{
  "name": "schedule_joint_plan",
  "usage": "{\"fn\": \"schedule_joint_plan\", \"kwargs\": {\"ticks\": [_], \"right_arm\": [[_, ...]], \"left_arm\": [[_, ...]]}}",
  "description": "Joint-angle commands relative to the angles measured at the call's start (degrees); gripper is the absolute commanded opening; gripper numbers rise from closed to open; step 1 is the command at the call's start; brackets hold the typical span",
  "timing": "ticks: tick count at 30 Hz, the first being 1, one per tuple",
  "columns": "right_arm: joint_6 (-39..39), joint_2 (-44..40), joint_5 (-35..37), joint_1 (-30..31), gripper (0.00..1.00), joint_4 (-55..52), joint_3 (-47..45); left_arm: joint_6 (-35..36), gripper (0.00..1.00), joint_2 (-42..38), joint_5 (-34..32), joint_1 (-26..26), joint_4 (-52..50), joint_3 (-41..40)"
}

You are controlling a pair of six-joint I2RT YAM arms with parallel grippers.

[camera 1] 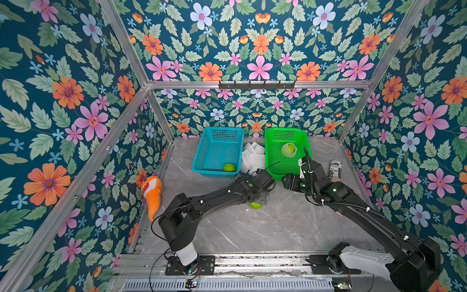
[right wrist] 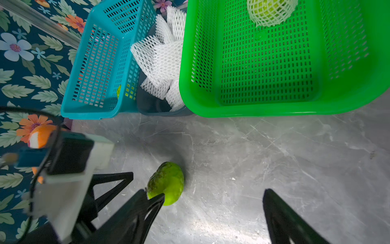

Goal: Sleeve custard apples in foam nets
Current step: Place the custard apple at the center of the board, then pick up the foam net from the storage box.

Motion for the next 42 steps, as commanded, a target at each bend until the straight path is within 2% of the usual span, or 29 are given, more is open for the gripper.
{"fn": "schedule_joint_plan", "kwargs": {"ticks": [1,5,11,14,18,21,27,33,36,42], "right_arm": [[1.06,1.87,-2.25,-0.05,0.84,-0.26,2.07],[1.31,7.33,-7.16,0.04,0.78,2.49,5.00],[-0.72,19.99,-11.54,1.18,0.62,1.46,16.51],[-2.08,27.42,-12.56,1.46,0.57,-1.56,24.31],[-4.25,36.98,-11.96,1.65,0.56,-5.89,34.76],[-5.81,44.55,-9.70,1.72,0.53,-13.63,46.15],[-9.45,58.72,-0.75,2.93,0.57,-27.89,67.43],[-11.64,75.19,6.96,5.09,0.63,-41.87,93.55],[-11.20,78.74,9.69,5.53,0.63,-42.21,97.90],[-10.93,79.66,10.23,5.83,0.67,-37.68,95.27]], "left_arm": [[-1.25,0.82,-3.50,-4.03,2.15,-0.94,-1.04],[-3.11,0.79,-10.56,-4.07,8.28,2.56,-5.51],[-6.08,0.75,-20.18,-1.15,17.60,8.83,-13.27],[-6.96,0.75,-22.34,0.07,19.83,10.27,-15.72],[-8.85,0.74,-23.73,0.74,21.14,11.26,-18.95],[-10.63,0.74,-24.60,2.13,21.70,13.26,-21.77],[-11.98,0.73,-24.13,4.25,22.15,15.16,-24.31],[-12.13,0.73,-23.68,4.84,22.42,15.41,-24.81],[-12.15,0.73,-23.94,4.83,22.59,15.37,-25.18],[-12.29,0.73,-24.51,5.10,22.85,15.14,-25.99]]}}
